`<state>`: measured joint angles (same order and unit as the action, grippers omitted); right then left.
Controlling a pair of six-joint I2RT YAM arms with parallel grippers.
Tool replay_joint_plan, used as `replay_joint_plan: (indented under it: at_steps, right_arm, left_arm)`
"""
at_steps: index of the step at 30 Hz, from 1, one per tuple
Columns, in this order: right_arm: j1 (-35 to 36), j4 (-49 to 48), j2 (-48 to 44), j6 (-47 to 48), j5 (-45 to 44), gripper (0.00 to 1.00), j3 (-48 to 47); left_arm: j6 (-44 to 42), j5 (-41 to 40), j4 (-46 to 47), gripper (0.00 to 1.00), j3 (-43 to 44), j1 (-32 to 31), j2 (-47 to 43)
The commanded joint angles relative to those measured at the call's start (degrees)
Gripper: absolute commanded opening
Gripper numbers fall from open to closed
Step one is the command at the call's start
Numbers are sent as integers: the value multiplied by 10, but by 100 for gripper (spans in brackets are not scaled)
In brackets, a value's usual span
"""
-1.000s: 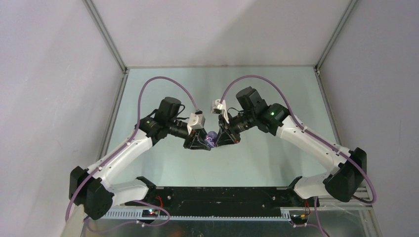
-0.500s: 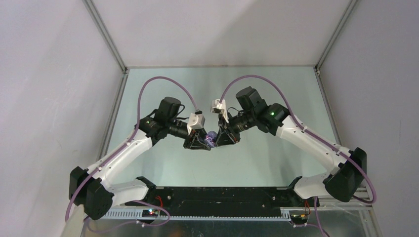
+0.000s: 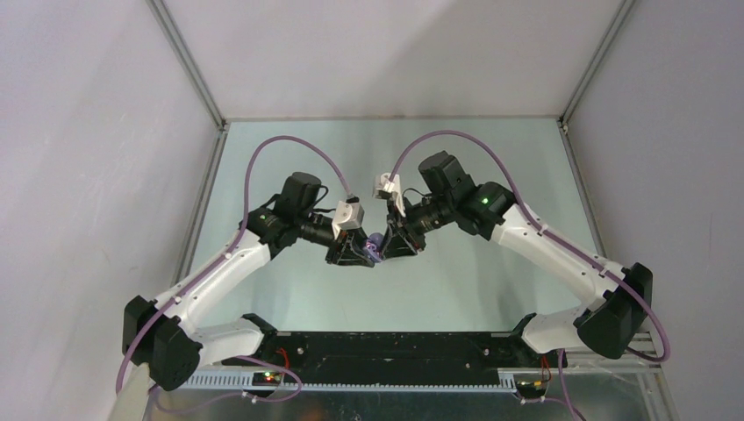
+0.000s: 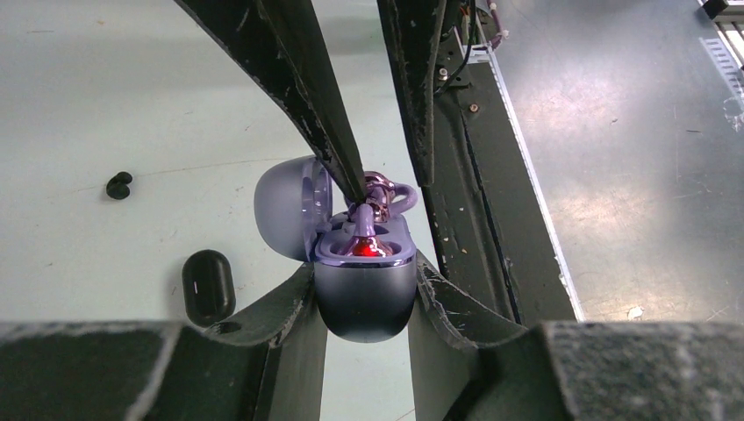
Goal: Insert the wireless bluetooth earbuds into the charging case
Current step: Insert the right earbud into the right side groove of the charging case.
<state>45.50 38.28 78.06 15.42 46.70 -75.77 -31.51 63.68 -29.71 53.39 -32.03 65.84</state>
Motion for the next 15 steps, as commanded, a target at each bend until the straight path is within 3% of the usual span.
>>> replay_joint_plan:
  at_steps: [1, 15]
  right_arm:
    - [8, -4, -15, 20, -20, 31, -22]
    - [28, -1, -70, 65, -106, 37, -22]
  left_arm:
    - [0, 26, 15, 7, 18, -5, -13]
    - [7, 28, 22, 6, 14, -5, -16]
